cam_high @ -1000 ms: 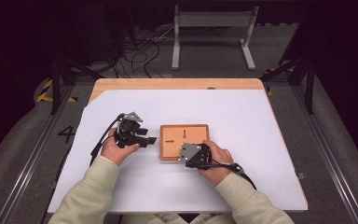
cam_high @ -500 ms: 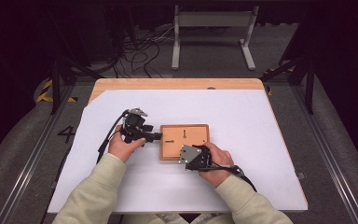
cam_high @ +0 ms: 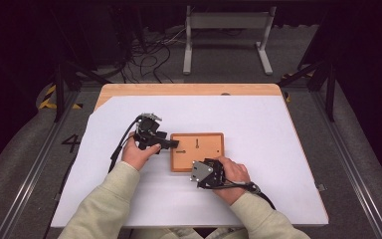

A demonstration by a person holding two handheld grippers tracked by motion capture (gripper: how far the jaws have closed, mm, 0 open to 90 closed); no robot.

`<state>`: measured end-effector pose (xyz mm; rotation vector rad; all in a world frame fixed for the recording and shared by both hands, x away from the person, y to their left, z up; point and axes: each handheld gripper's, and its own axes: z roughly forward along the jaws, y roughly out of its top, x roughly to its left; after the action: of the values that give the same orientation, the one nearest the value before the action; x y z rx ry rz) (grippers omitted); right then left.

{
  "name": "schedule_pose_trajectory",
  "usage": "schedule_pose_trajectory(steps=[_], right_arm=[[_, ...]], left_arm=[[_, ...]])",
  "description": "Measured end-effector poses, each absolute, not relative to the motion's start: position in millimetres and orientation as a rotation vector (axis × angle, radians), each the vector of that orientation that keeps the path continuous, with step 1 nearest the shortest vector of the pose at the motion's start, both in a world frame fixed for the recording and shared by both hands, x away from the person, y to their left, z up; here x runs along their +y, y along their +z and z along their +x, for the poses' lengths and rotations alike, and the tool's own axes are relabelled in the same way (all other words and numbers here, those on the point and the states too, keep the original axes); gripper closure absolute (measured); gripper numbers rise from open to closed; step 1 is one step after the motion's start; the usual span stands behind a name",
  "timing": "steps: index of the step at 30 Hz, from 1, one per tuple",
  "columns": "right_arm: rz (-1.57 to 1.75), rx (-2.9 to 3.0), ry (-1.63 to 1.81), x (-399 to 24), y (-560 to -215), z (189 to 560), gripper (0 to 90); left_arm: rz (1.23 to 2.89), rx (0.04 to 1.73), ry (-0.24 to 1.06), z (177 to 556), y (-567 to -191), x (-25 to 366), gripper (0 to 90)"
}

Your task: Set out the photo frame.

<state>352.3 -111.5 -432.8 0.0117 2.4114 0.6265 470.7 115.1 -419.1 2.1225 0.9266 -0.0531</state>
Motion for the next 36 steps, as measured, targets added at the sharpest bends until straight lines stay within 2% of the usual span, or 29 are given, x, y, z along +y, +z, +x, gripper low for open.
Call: schedule_pose_trajectory(steps=[17,22,25,29,36], right_arm=[[-0.003,2.388,0.613,-112,-435,348,83.8],[-0.008,2.387,0.617,-112,-435,348,83.8],[-0.009,2.386,0.619,-113,-435,348,83.8],[-0.011,2.383,0.614,-112,-436,347,83.8],[-0.017,2.376,0.616,-113,-436,347,83.7]], left_arm=[[2.136,0.838,-0.128,471,-422,98,29.1],[2.131,0.843,-0.133,472,-423,100,34.1],[2.122,0.84,-0.181,475,-426,100,33.1],[2.137,0.849,-0.216,477,-431,96,26.8],[2.142,0.817,-0.238,476,-432,90,29.8]])
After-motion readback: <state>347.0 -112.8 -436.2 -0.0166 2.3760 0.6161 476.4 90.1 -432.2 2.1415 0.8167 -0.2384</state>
